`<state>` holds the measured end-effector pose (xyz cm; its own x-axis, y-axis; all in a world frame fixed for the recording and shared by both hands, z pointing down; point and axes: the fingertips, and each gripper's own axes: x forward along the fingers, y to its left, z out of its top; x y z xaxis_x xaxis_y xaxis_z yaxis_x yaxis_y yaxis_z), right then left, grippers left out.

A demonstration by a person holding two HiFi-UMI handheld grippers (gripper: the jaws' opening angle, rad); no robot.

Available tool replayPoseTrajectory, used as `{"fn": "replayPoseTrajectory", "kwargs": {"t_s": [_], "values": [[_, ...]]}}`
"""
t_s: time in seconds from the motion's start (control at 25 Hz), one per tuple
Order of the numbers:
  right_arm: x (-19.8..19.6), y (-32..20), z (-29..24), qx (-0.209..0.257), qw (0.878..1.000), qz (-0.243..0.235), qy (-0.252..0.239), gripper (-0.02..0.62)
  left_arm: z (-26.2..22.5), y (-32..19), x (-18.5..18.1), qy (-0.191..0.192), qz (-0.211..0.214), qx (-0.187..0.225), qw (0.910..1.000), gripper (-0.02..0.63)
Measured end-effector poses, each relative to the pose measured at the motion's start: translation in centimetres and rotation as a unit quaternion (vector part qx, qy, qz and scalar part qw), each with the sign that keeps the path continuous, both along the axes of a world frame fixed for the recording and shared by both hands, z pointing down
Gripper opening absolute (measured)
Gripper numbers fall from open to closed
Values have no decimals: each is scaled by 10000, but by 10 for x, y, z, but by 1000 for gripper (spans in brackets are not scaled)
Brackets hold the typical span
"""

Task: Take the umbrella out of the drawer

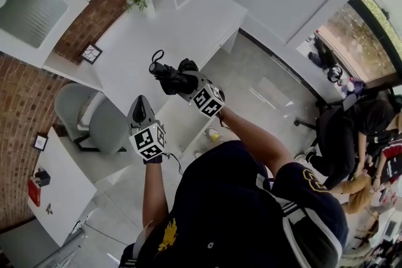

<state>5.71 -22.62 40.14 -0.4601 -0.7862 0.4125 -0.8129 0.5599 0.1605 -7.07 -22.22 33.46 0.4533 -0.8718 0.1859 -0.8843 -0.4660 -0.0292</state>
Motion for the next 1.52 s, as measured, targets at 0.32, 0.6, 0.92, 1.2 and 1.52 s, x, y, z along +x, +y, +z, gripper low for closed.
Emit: {"fn": "replayPoseTrajectory", "kwargs": {"t_s": [0.32,0.6,0.92,1.2,1.52], "values": [[1,5,-33,70,9992,-208,-334,255,-23,-6,1,117,41,195,9997,17],[3,31,-74,250,9965,-479,-631,255,-44,8,4,146,-6,327,9994,17],[2,53,-94,165,9940,-653,-863,255,-57,20,18,117,96,352,9993,17],[17,49,-116,190,9924,-483,-1115,255,-67,20,17,94,70,350,9993,17],[22,47,-136,380,9908,-478,-1205,255,-74,22,25,127,155,443,9988,17]]}}
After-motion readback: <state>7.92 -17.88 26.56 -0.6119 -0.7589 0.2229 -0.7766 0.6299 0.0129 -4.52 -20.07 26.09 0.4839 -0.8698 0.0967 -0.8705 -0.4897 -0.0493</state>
